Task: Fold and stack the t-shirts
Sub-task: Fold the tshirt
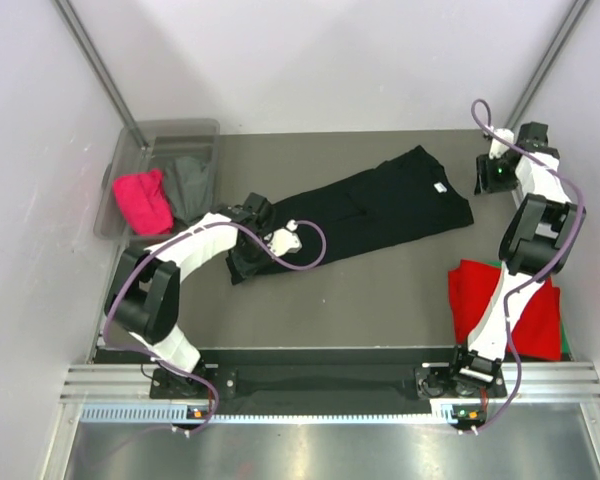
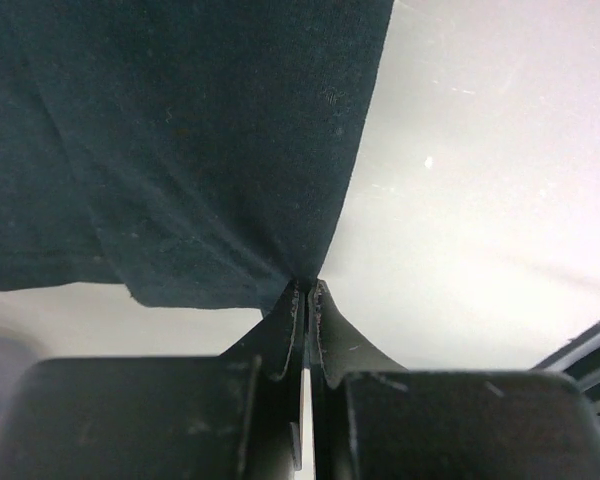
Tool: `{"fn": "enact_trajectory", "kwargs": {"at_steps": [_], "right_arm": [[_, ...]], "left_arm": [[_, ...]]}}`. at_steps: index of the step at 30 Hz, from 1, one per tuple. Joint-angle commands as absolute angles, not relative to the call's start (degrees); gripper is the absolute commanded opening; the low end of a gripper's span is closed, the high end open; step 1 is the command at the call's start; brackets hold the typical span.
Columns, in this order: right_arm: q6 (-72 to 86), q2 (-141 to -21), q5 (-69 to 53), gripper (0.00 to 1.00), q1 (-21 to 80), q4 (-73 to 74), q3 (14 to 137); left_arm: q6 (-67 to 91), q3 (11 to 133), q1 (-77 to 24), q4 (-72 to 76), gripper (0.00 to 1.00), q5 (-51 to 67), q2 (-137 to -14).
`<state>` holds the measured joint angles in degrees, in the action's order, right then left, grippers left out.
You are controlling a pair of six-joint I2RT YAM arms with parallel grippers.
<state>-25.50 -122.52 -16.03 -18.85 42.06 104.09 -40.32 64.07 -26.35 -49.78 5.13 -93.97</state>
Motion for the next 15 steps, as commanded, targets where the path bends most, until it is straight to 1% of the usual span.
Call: {"fn": "enact_trajectory", "kwargs": {"at_steps": [1,5,12,15], "right_arm": [[-21.6,-127.5,-20.6,0.46,-18.8,43.5,109.8],[-21.1,-131.8,-24.1,0.46,-17.8,44.4,114.8],[-19.5,-136.5,-25.8,0.46,-15.5,43.9,117.7],[-19.9,-138.0,-25.2,0.43,-14.4,44.4,118.5]], "left_arm": [[-37.8,62.7,-27.3,-53.2,0.00,6.6,-91.3],[-36.7,62.4,-28.5,-54.0,0.00,7.5,-90.4],[-33.1,61.2,-32.6,-53.5,0.00,8.5,-90.3],[-31.8,60.9,-34.4,-53.4,0.00,8.6,-90.4]]}}
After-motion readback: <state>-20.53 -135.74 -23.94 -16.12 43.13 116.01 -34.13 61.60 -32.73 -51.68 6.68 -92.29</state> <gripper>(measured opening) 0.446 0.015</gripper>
